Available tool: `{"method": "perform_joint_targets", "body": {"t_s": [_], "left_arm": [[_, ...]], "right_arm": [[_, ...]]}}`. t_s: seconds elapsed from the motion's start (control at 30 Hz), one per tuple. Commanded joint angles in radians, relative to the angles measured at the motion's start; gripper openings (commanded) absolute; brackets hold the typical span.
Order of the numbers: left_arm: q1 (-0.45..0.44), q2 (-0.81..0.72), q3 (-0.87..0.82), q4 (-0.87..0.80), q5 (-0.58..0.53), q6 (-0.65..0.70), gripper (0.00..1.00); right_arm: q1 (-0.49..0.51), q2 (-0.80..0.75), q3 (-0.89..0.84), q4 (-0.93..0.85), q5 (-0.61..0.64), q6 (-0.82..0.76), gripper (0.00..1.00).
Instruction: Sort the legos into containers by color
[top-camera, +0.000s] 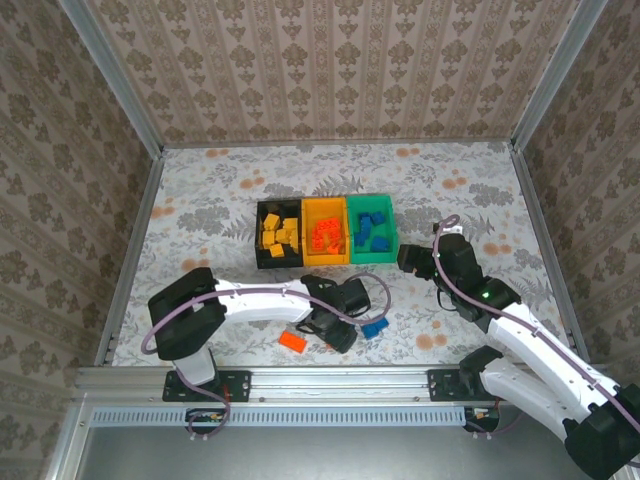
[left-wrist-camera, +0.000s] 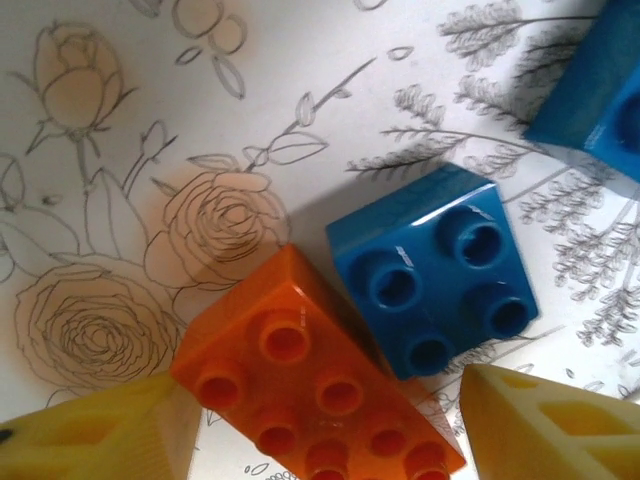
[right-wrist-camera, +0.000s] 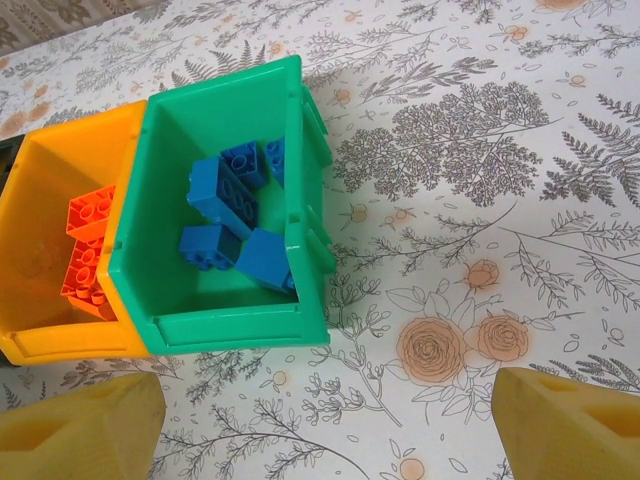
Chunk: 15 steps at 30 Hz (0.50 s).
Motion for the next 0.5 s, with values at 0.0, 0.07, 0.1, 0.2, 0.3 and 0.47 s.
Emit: {"method": "perform_joint_targets", "body": {"t_s": [0.0, 0.07, 0.1, 0.2, 0.3, 0.47], "left_arm": [[0.005, 0.015, 0.011, -0.065, -0.033, 0.013, 0.59], [0.007, 0.004, -0.003, -0.071, -0.039, 0.010, 0.52], [0.007, -0.001, -0.008, -0.072, -0.042, 0.010, 0.48], [0.008, -0.008, -0.010, -0.086, -0.058, 0.010, 0.43], [0.008, -0.026, -0.008, -0.085, -0.075, 0.004, 0.37], [0.034, -0.127, 0.024, -0.095, -0.146, 0.011, 0.34]], "right_arm": [[-0.006, -0.014, -0.015, 0.001, 0.003, -0.011, 0.86], [-0.006, -0.014, -0.015, 0.002, 0.002, -0.011, 0.87], [-0.007, -0.015, -0.015, 0.000, 0.003, -0.011, 0.86], [-0.008, -0.016, -0.015, 0.001, 0.001, -0.008, 0.86], [-0.007, -0.016, -0.013, 0.001, 0.000, -0.006, 0.86], [-0.009, -0.020, -0.012, -0.006, -0.003, -0.004, 0.86]]}}
